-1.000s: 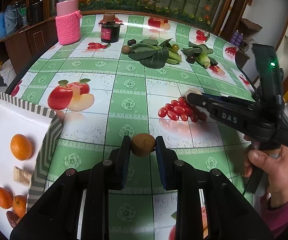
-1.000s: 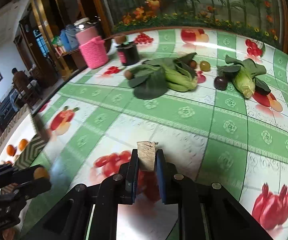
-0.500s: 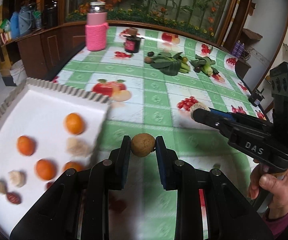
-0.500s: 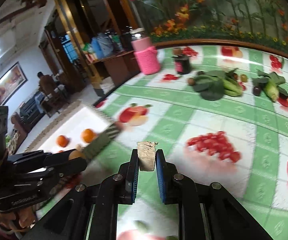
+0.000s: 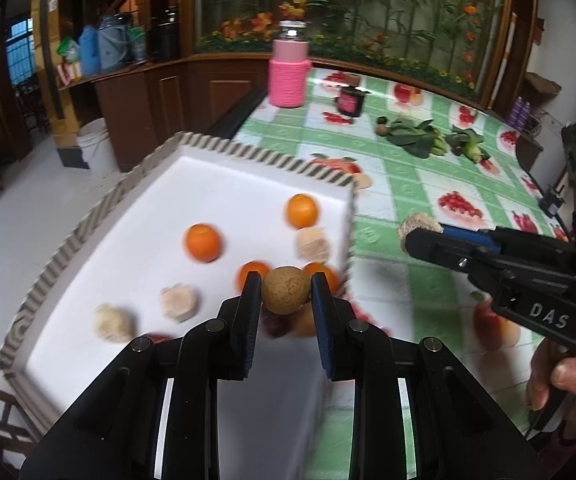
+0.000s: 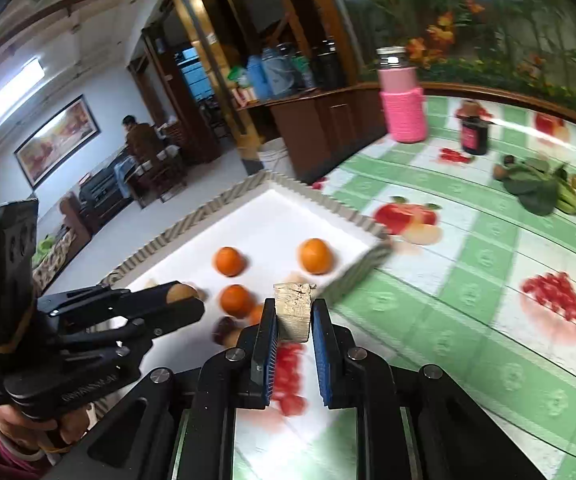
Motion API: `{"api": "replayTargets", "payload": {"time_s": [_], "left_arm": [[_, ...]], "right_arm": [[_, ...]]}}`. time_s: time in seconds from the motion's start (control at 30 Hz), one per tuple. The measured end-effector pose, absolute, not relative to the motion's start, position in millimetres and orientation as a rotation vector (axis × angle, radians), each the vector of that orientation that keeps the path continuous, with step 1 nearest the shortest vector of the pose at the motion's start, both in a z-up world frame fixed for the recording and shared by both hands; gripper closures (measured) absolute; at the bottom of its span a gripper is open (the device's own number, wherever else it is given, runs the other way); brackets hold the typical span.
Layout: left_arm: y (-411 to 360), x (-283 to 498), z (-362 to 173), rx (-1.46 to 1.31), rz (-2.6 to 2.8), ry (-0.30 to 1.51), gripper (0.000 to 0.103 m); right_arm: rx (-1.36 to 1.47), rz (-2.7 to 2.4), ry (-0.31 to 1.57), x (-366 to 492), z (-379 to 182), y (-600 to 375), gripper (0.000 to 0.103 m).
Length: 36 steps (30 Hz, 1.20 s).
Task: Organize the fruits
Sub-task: 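Carry the brown fruit and cube over the white tray and open both tools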
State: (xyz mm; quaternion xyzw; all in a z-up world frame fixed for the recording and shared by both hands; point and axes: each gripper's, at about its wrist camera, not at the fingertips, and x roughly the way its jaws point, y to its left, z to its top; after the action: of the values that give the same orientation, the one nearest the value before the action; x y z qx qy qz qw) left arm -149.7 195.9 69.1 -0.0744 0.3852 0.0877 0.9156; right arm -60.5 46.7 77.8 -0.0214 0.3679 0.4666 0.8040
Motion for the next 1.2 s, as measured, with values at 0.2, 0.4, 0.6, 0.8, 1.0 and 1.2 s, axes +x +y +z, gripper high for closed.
{"api": "replayTargets", "payload": {"time_s": [0.2,0.4,0.6,0.8,1.0,1.2], "left_arm": [[221.4,-172.7,59.3,-0.161,0.246,0.796,0.079],[233.6,-185.1,50.7,-0.16,0.282,0.801,0.079],[238.2,-188.8,42.9,-0.165,0.295,0.813,0.079],[240.6,-188.1,39.2,-0.153,0.312,0.818,0.079],[246.0,-189.7,35.0,-0.161,0.324,0.826,0.079],[248.1,-190.4,32.9,-0.164,0.327,0.827,0.079]], "right_arm": [[-0.099,1.041,0.803,-74.2,74.9,80.3,0.087],[-0.134,1.067,0.821,-80.9,68.7,99.6,0.087],[-0.161,1.09,0.84,-89.1,63.4,111.4,0.087],[-0.184,1.106,0.86,-91.4,56.3,120.4,0.087],[-0.201,1.108,0.869,-92.2,52.7,127.2,0.087],[-0.217,1.118,0.875,-93.9,51.2,135.6,0.087]]}}
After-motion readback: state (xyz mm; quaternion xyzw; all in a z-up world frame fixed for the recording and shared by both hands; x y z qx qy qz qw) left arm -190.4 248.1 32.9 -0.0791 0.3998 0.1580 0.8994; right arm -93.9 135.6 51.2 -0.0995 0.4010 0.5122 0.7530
